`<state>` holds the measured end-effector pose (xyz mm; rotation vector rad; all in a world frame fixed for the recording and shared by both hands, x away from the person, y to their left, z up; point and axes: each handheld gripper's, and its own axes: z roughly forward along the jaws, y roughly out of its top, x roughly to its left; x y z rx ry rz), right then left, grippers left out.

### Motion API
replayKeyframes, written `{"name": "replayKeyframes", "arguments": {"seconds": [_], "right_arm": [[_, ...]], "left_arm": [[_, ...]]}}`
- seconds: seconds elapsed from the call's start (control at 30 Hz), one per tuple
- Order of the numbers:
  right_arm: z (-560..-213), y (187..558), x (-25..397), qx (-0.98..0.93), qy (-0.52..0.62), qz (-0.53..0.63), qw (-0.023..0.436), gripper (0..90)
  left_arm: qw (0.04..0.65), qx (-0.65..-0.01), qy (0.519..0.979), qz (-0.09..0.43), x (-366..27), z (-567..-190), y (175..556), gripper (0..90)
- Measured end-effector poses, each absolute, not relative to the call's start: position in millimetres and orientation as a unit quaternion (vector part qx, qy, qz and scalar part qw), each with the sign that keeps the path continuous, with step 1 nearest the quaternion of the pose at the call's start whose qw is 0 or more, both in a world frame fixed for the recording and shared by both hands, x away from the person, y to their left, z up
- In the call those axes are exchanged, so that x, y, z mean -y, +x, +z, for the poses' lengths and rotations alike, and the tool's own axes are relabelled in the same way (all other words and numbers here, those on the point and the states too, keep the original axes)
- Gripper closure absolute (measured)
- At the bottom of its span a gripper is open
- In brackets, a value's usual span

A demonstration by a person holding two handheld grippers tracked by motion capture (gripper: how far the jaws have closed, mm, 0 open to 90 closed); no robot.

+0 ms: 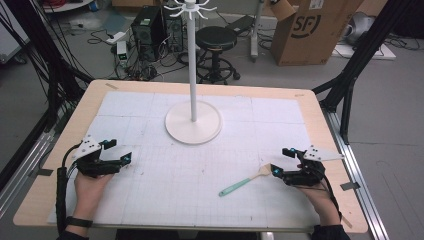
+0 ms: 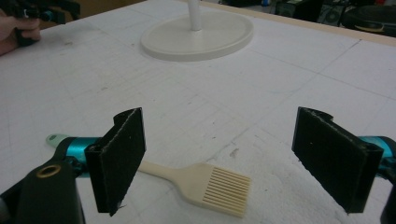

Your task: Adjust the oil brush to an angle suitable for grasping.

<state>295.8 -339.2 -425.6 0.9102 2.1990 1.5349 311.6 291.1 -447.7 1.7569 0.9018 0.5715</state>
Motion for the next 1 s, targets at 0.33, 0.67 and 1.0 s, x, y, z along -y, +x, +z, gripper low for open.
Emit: {"name": "replayKeyframes", "arguments": {"seconds": [0.33, 0.67, 1.0], "right_arm": [[-428, 296, 328, -0.785, 0.296, 0.524, 0.144, 16.8], [-432, 297, 322, -0.8, 0.283, 0.513, 0.128, 16.8], [-436, 299, 312, -0.816, 0.266, 0.5, 0.119, 17.6]], "left_arm": [[0.515, -0.374, 0.733, 0.239, -291, -448, 312, 19.6], [0.514, -0.374, 0.733, 0.24, -290, -448, 311, 19.7], [0.516, -0.375, 0.733, 0.237, -291, -448, 312, 19.9]]}}
